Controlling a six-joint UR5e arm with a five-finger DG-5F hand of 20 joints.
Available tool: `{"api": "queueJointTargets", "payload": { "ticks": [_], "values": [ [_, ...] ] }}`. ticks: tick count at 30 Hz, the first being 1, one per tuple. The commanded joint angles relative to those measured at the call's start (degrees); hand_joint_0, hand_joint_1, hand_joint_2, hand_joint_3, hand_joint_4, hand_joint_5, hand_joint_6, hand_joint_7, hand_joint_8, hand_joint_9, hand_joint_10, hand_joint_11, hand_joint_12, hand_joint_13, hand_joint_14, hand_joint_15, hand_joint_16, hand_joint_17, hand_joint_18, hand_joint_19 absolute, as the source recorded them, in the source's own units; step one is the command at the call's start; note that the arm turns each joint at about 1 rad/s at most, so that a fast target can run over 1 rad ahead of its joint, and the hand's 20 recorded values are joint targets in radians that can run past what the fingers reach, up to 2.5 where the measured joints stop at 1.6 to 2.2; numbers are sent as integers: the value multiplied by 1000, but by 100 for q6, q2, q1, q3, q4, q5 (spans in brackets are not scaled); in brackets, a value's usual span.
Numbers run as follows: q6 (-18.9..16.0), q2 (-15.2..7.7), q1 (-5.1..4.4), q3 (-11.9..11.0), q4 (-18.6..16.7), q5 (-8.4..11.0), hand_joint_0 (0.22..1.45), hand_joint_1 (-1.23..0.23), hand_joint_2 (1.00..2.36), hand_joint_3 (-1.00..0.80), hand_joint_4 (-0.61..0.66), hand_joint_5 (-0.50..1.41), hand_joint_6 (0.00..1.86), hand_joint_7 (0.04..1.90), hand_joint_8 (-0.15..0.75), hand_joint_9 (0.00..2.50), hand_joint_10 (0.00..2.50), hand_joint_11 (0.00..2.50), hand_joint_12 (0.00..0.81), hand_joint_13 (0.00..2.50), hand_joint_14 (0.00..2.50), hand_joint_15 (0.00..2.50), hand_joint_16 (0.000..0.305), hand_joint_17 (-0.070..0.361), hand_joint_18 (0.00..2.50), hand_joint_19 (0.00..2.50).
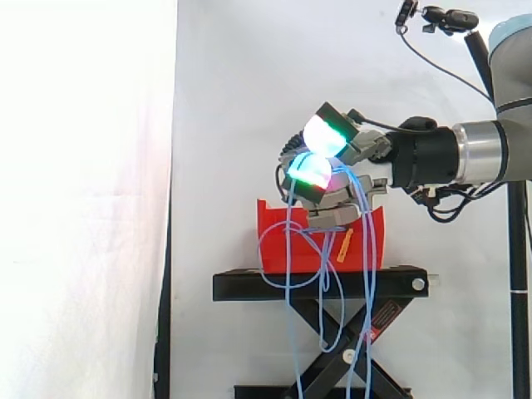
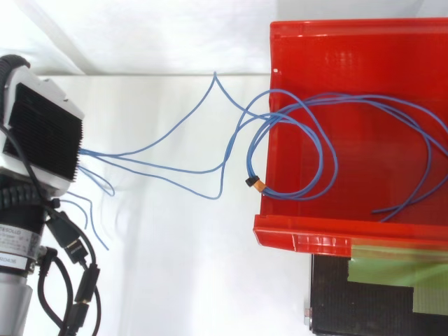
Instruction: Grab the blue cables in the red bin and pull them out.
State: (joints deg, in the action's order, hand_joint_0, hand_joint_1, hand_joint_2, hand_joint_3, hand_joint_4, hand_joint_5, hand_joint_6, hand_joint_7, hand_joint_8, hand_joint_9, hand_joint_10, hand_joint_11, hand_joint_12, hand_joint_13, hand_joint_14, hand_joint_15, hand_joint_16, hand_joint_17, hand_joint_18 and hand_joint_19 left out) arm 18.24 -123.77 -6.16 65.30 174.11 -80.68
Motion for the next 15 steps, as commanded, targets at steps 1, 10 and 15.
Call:
{"api": "queueJointTargets", "payload": {
  "ticks": [1,10,15],
  "values": [
    [0,2,0,0,0,0,989,-1038,1004,-915,66,827,994,459,185,1514,32,1390,269,1180,2500,660,36,81,1291,2061],
    [0,-7,0,0,0,0,989,-1038,1003,-917,72,827,1000,456,201,1497,30,1344,269,1180,2500,691,36,81,1290,2050],
    [0,2,0,0,0,0,989,-1037,1003,-921,72,827,1004,456,199,1495,31,1328,268,1179,2500,694,35,80,1290,2054]
  ]
}}
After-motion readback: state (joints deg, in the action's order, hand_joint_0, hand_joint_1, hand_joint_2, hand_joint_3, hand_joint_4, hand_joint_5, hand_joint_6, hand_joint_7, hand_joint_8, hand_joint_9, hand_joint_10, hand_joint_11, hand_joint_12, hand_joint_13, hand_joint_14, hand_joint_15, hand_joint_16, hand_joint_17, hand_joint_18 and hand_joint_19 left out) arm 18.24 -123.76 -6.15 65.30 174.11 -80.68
